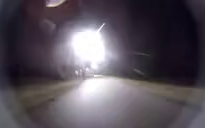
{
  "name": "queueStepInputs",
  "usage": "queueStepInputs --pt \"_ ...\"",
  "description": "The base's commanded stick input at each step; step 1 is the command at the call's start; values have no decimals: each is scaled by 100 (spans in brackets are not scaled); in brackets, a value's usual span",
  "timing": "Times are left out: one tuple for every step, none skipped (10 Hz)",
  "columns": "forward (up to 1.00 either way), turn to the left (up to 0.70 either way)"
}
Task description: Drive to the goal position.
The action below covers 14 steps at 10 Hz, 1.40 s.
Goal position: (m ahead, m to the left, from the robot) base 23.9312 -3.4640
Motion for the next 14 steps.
queueStepInputs --pt "100 12" --pt "100 8" --pt "100 7" --pt "100 7" --pt "100 6" --pt "100 6" --pt "100 6" --pt "100 13" --pt "100 17" --pt "100 18" --pt "100 18" --pt "100 16" --pt "100 10" --pt "100 6"
